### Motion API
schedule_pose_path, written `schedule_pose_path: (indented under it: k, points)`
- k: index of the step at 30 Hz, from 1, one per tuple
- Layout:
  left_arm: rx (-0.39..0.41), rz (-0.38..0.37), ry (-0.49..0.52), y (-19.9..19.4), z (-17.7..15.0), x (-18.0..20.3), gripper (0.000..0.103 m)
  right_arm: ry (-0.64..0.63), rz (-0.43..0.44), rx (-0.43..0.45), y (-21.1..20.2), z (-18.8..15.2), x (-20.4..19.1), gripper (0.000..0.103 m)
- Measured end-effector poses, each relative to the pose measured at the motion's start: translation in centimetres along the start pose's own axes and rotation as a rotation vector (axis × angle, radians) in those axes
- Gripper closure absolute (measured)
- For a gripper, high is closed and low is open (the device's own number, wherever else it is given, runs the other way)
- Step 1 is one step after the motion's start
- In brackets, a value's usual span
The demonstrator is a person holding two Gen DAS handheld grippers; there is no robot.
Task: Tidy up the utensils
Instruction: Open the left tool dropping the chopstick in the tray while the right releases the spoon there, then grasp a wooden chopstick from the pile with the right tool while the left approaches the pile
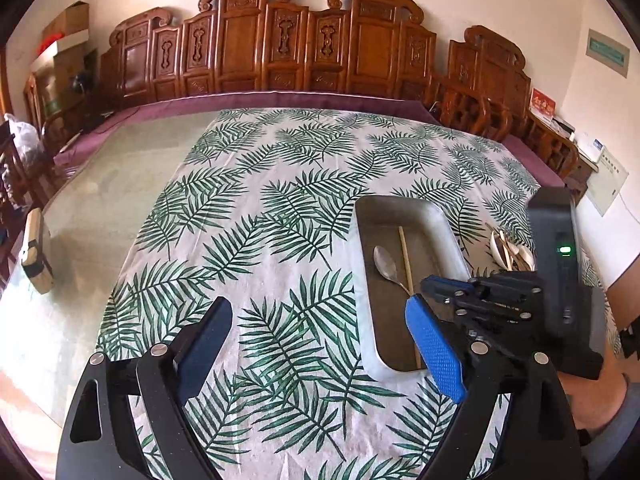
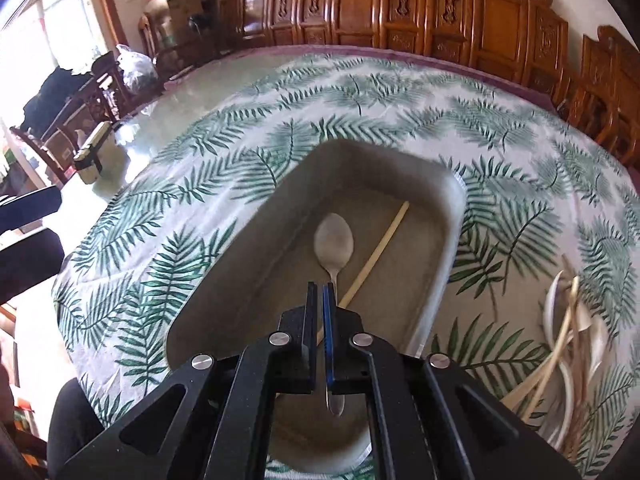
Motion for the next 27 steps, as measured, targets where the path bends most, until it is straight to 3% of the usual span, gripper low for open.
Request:
schedule_pose_path:
  k: [7, 15, 18, 25, 27]
  points:
    - [0.017, -0.01, 0.02, -0.6, -0.1, 1.3, 0.018, 0.007, 0.004, 0.118, -6.7, -0.8, 2.7, 0.098]
    - [0.034, -0.042, 0.04, -1.3, -0.1, 4.4, 0.018, 0.046, -0.08, 0.174, -12.4, -4.7, 10.3, 0.098]
    - [0.03, -0.057, 0.053, -1.3, -0.3, 6.2, 0.018, 0.063, -0.113, 0.165, -12.9, -6.4, 12.9, 0.092]
    - [0.018, -0.1, 0.075, -1.0, -0.8, 11.0, 0.018, 0.135, -0.129, 0.138, -11.6, -10.4, 17.8, 0.091]
    - [0.017, -0.104, 0.084, -0.9, -1.0, 12.4, 0.018, 0.163, -0.119, 0.134, -10.9, -11.2, 18.7, 0.084]
Point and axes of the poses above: each gripper's, at about its wrist camera, not at the fingertips, and y roughly the way its jaws point, x to its right, z to its top, the point moved 3 cm from there along y, roughly the way its jaws point
